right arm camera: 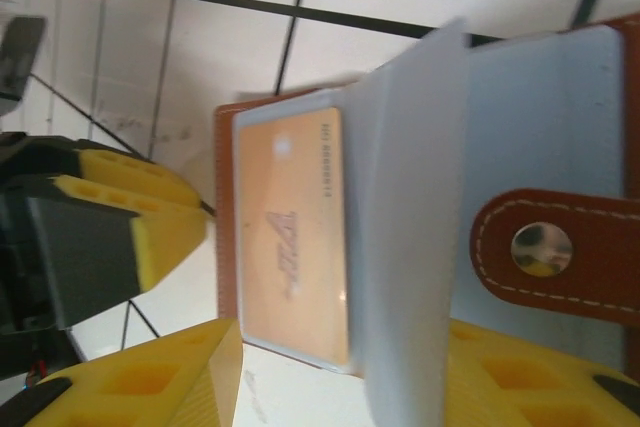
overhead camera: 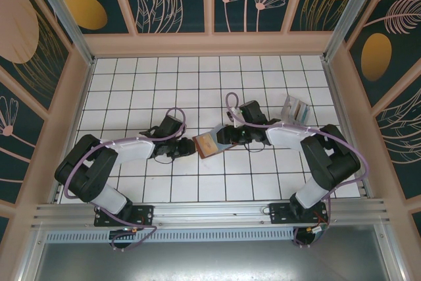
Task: Put the credit cards into the card holder
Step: Flip over the card slot in the card holder.
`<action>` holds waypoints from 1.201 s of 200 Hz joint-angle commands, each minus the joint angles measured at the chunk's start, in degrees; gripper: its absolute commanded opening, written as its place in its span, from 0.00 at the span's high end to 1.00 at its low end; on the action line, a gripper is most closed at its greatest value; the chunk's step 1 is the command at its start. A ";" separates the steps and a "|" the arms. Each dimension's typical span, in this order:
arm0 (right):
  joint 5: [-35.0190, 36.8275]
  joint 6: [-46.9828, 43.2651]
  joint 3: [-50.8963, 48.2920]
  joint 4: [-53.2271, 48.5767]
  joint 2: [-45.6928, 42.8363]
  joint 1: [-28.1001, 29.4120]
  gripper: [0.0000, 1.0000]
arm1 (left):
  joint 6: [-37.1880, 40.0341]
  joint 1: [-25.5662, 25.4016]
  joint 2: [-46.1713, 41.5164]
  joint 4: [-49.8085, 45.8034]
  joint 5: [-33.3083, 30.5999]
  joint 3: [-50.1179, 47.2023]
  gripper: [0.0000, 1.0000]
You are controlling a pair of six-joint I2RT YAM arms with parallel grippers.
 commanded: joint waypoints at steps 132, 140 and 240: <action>-3.28 -0.91 3.42 2.98 6.77 7.39 0.51 | 2.21 6.95 -9.86 0.36 -12.18 -4.82 0.49; -2.19 -1.18 3.24 2.63 7.28 7.35 0.51 | 1.90 6.95 -10.03 1.65 -10.68 -5.00 0.48; -2.44 2.15 -1.14 10.05 1.51 7.08 0.51 | 2.51 5.43 -4.51 6.82 -6.78 -0.78 0.34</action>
